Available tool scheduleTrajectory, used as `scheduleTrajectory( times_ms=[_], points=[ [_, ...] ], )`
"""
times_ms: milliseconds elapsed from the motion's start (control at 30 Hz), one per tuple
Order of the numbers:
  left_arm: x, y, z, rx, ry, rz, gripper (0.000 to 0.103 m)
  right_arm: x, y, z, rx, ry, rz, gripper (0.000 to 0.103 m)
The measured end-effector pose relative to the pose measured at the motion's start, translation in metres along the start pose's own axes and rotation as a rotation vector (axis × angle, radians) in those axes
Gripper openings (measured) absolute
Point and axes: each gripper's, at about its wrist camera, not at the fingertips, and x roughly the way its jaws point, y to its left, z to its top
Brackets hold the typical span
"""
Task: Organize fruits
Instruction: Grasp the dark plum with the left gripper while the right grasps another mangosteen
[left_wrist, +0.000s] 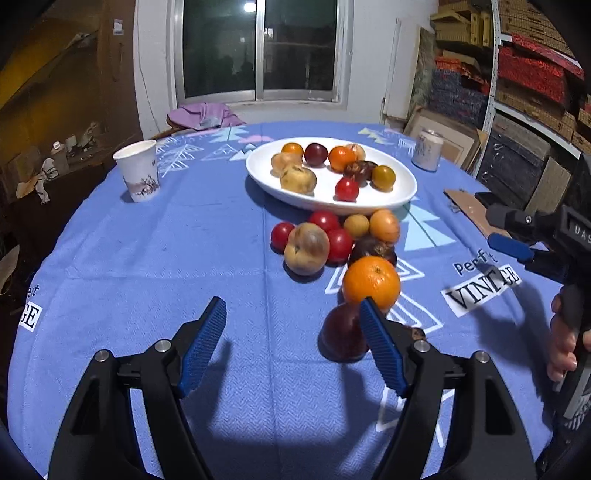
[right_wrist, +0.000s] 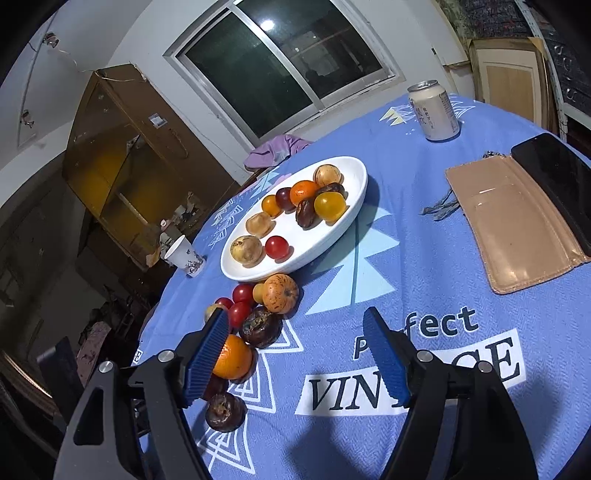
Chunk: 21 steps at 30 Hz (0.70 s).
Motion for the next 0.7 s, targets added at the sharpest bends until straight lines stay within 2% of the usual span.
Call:
scheduleTrajectory(
  times_ms=[167, 333, 400, 700],
  points=[
    [0.009, 0.0, 0.002, -0.026, 0.037, -0.034, 0.073, 0.004, -0.001, -0.005, -0.009, 0.026, -0.001, 0.078],
    [0.015, -0.005, 0.007, -0.024, 0.056, -0.012, 0.075, 0.006, 0.016, -0.015, -0.097, 0.066, -0.001, 0.078],
    [0.018, -0.006, 0.008, -0.021, 0.065, -0.002, 0.08, 0.01, 0.027, -0.026, -0.156, 0.123, 0.012, 0.078],
    [0.023, -0.023, 0.004, 0.053, 0.115, -0.073, 0.078, 0.024, 0.07, -0.067, -0.413, 0.261, -0.03, 0.078]
  ],
)
